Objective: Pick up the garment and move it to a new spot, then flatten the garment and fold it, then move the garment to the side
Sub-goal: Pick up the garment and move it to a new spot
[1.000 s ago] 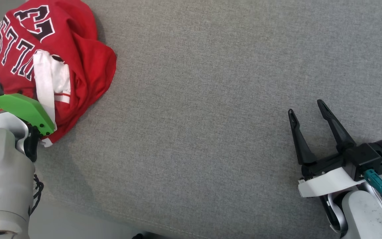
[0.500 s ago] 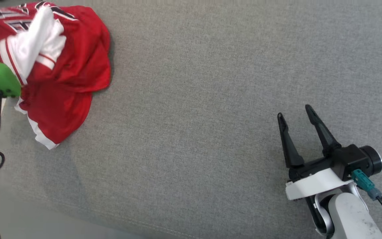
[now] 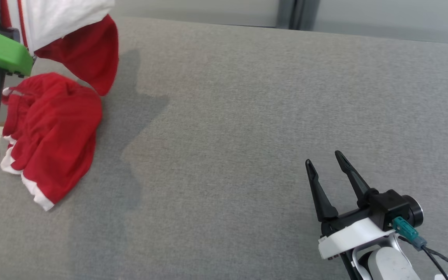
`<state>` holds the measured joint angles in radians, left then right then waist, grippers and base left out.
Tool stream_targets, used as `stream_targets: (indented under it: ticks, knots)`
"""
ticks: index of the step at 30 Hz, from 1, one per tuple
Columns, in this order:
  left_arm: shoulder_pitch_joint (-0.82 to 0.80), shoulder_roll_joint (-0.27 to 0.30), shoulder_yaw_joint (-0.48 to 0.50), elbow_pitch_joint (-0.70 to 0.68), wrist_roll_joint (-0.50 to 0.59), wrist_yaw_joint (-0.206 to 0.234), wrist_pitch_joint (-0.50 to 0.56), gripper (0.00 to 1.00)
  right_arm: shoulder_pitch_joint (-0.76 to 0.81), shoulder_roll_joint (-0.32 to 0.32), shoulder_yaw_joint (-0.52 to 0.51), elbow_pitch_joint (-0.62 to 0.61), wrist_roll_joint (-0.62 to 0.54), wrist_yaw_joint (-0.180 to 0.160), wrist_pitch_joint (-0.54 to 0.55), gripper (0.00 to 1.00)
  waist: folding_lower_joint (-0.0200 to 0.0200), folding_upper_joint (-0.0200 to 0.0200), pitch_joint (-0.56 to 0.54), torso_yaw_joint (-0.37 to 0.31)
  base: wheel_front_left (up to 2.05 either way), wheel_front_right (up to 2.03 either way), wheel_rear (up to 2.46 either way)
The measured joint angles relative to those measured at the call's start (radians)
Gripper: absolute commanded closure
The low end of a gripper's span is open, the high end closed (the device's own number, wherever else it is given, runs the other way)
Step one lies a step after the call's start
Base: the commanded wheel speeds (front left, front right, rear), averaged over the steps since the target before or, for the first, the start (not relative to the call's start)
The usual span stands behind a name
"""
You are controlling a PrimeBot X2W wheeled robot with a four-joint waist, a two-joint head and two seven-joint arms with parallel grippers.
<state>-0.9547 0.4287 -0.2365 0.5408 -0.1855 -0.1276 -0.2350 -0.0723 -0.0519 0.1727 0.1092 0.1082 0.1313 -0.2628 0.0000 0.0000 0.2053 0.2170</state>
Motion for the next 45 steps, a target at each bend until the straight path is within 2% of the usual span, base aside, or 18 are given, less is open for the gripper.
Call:
stream_targets:
  ticks: [10,16,23,30,31,32,33,38,45]
  knots:
    - [0.022,0.007,-0.105,-0.214,-0.112,-0.001,0.109,1.0,-0.002,0.002,0.021,-0.015,0.049,0.0,0.0,0.0,0.0,0.0,-0.053,-0.212,0.0,0.0,0.0]
    - [0.093,-0.034,-0.148,-0.248,-0.139,0.002,0.137,1.0,0.003,0.002,0.01,-0.019,0.061,0.0,0.0,0.0,0.0,0.0,-0.069,-0.348,0.0,0.0,0.0]
    - [0.258,-0.122,-0.23,-0.179,-0.161,0.012,0.112,1.0,0.007,0.002,-0.011,-0.024,0.078,0.0,0.0,0.0,0.0,0.0,-0.078,-0.482,0.0,0.0,0.0]
    - [0.355,-0.214,-0.297,0.005,-0.155,0.022,0.021,1.0,0.007,0.002,0.014,-0.029,0.103,0.0,0.0,0.0,0.0,0.0,-0.07,-0.562,0.0,0.0,0.0]
    - [0.365,-0.228,-0.298,0.032,-0.157,0.022,0.009,0.8,0.007,0.001,0.015,-0.028,0.102,0.0,0.0,0.0,0.0,0.0,-0.069,-0.567,0.0,0.0,0.0]
    - [0.376,-0.243,-0.299,0.059,-0.163,0.022,0.0,0.54,0.007,0.001,0.015,-0.028,0.102,0.0,0.0,0.0,0.0,0.0,-0.069,-0.568,0.0,0.0,0.0]
    - [0.386,-0.254,-0.302,0.079,-0.163,0.024,-0.007,0.0,0.007,0.001,0.016,-0.027,0.095,0.0,0.0,0.0,0.0,0.0,-0.07,-0.568,0.0,0.0,0.0]
    - [0.43,-0.311,-0.317,0.118,-0.156,0.026,-0.023,0.0,0.013,0.002,0.014,-0.03,0.083,0.0,0.0,0.0,0.0,0.0,-0.082,-0.544,0.0,0.0,0.0]
    - [0.566,-0.328,-0.253,-0.097,-0.108,0.071,-0.027,0.0,0.044,0.003,0.034,-0.018,0.078,0.0,0.0,0.0,0.0,0.0,-0.122,-0.485,0.0,0.0,0.0]
